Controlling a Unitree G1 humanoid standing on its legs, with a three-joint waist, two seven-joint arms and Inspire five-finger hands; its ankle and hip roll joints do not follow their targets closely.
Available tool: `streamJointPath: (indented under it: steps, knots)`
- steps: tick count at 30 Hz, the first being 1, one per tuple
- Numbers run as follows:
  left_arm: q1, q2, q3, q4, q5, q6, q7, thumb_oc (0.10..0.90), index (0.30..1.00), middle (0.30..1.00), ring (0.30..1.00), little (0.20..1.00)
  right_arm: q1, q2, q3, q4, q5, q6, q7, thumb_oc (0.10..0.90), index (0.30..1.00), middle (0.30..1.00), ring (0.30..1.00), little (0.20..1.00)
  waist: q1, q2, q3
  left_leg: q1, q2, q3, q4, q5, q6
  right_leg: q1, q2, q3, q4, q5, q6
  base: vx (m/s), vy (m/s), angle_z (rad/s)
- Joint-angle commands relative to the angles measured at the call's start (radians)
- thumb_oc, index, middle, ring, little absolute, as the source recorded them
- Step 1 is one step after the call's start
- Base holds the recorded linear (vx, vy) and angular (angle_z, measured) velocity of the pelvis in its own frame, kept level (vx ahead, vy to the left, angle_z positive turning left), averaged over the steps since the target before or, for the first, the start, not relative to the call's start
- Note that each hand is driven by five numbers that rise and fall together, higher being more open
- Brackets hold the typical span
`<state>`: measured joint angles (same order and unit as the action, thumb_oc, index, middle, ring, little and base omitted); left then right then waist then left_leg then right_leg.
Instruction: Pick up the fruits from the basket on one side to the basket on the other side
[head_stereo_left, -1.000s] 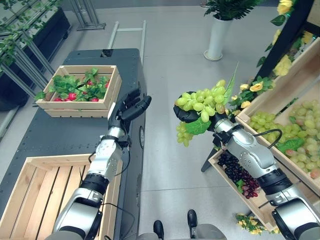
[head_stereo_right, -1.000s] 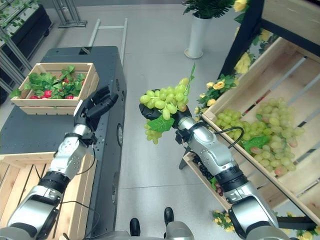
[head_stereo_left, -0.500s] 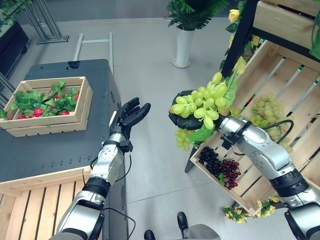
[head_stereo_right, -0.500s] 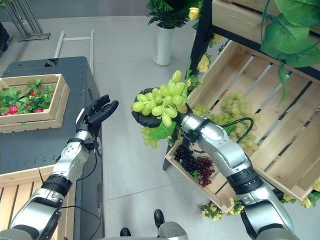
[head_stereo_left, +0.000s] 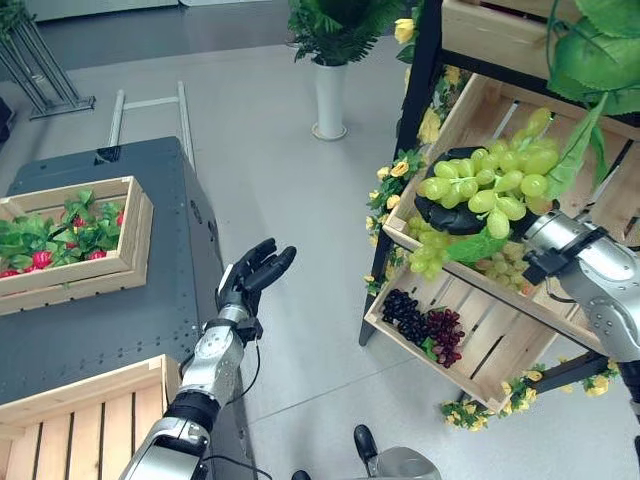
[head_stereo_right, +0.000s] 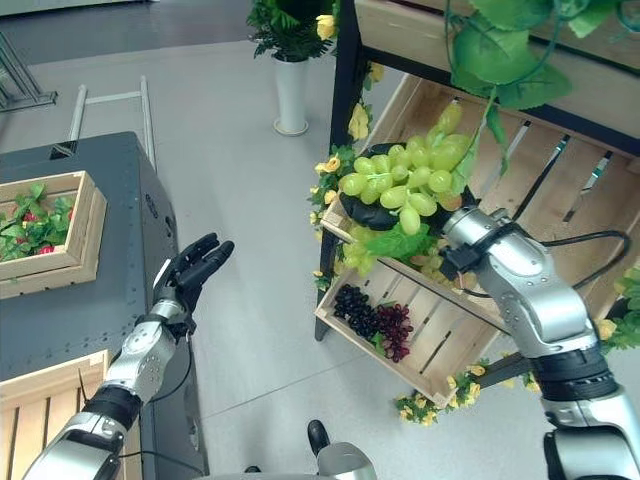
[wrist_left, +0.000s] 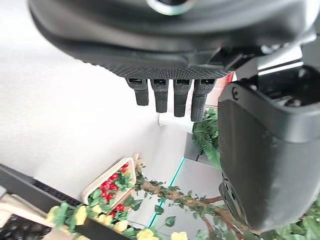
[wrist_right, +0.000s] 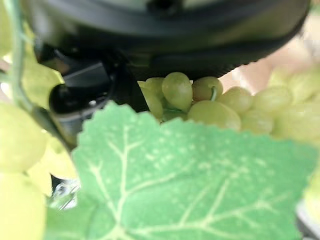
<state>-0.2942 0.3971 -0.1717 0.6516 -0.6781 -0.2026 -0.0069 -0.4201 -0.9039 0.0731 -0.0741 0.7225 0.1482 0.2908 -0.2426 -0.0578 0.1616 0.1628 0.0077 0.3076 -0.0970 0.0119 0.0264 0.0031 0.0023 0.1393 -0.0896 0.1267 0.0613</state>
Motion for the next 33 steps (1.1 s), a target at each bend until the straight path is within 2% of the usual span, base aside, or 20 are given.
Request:
streamJointPath:
  steps: [1, 4, 6, 9, 14, 15, 21, 28, 33]
  knots:
    - [-0.052, 0.016, 0.03, 0.029, -0.021, -0.128, -0.028, 0.8, 0.9, 0.9, 0.9, 0.9, -0.057, -0.016, -0.177, 0.06, 0.061, -0.201, -0.05, 0.4, 0.3, 0.3, 0.3, 0.3, 0.02, 0.006, -0.133, -0.007, -0.03, -0.043, 0.01, -0.116, 0.019, 0.027, 0.03, 0.003, 0.002, -0.052, 0.008, 0.0, 0.0, 0.0]
    - [-0.03, 0.01, 0.031, 0.025, -0.018, -0.138, -0.03, 0.8, 0.9, 0.9, 0.9, 0.9, -0.026, -0.049, -0.221, 0.084, 0.019, -0.229, -0.092, 0.4, 0.3, 0.3, 0.3, 0.3, 0.015, 0.004, -0.134, -0.004, -0.029, -0.042, 0.01, -0.118, 0.019, 0.03, 0.034, 0.012, 0.002, -0.052, 0.006, 0.03, 0.014, -0.04]
    - [-0.032, 0.011, 0.029, 0.024, -0.024, -0.13, -0.031, 0.8, 0.9, 0.9, 0.9, 0.9, -0.009, -0.075, -0.243, 0.126, -0.109, -0.299, -0.164, 0.4, 0.3, 0.3, 0.3, 0.3, 0.012, 0.003, -0.136, -0.003, -0.029, -0.043, 0.01, -0.118, 0.019, 0.03, 0.035, 0.015, 0.002, -0.052, 0.007, 0.01, 0.002, -0.06]
    - [-0.031, 0.011, 0.021, 0.021, -0.024, -0.132, -0.032, 0.8, 0.9, 0.9, 0.9, 0.9, 0.008, -0.12, -0.259, 0.184, -0.246, -0.352, -0.25, 0.4, 0.3, 0.3, 0.3, 0.3, 0.01, 0.002, -0.134, -0.005, -0.03, -0.045, 0.01, -0.117, 0.02, 0.027, 0.039, 0.024, 0.002, -0.05, 0.008, 0.0, 0.0, 0.0]
    - [-0.025, 0.005, 0.009, 0.0, -0.021, -0.124, -0.038, 0.8, 0.9, 0.9, 0.9, 0.9, 0.059, -0.174, -0.264, 0.253, -0.415, -0.371, -0.335, 0.4, 0.3, 0.3, 0.3, 0.3, 0.013, -0.002, -0.123, -0.007, -0.031, -0.051, 0.01, -0.113, 0.023, 0.026, 0.042, 0.031, 0.002, -0.045, 0.009, 0.0, 0.0, 0.0]
    - [-0.026, 0.007, 0.006, -0.001, -0.018, -0.12, -0.041, 0.8, 0.9, 0.9, 0.9, 0.9, 0.062, -0.192, -0.251, 0.273, -0.479, -0.357, -0.359, 0.4, 0.3, 0.3, 0.3, 0.3, 0.016, -0.005, -0.119, -0.008, -0.033, -0.053, 0.01, -0.111, 0.024, 0.025, 0.042, 0.03, 0.002, -0.043, 0.01, -0.02, -0.006, -0.08]
    - [-0.039, 0.014, -0.009, 0.003, -0.064, -0.113, -0.036, 0.8, 0.9, 0.9, 0.9, 0.9, 0.039, -0.266, -0.17, 0.372, -0.621, -0.338, -0.405, 0.4, 0.3, 0.3, 0.3, 0.3, 0.023, -0.013, -0.11, -0.01, -0.034, -0.054, 0.01, -0.107, 0.025, 0.024, 0.043, 0.03, 0.002, -0.04, 0.012, 0.0, -0.003, -0.06]
    - [-0.059, 0.004, -0.025, -0.013, -0.058, -0.1, -0.027, 0.8, 0.9, 0.9, 0.9, 0.9, -0.018, -0.296, -0.073, 0.463, -0.739, -0.29, -0.42, 0.4, 0.3, 0.3, 0.3, 0.3, 0.036, -0.018, -0.108, -0.012, -0.035, -0.062, 0.01, -0.106, 0.026, 0.024, 0.044, 0.023, 0.002, -0.04, 0.014, 0.0, 0.001, -0.02]
    - [-0.07, 0.008, -0.034, -0.019, -0.057, -0.089, -0.024, 0.8, 0.9, 0.9, 0.9, 0.9, -0.05, -0.304, -0.008, 0.493, -0.771, -0.265, -0.387, 0.4, 0.3, 0.3, 0.3, 0.3, 0.046, -0.025, -0.107, -0.019, -0.036, -0.068, 0.01, -0.103, 0.026, 0.02, 0.044, 0.016, 0.002, -0.038, 0.014, 0.0, -0.006, 0.0]
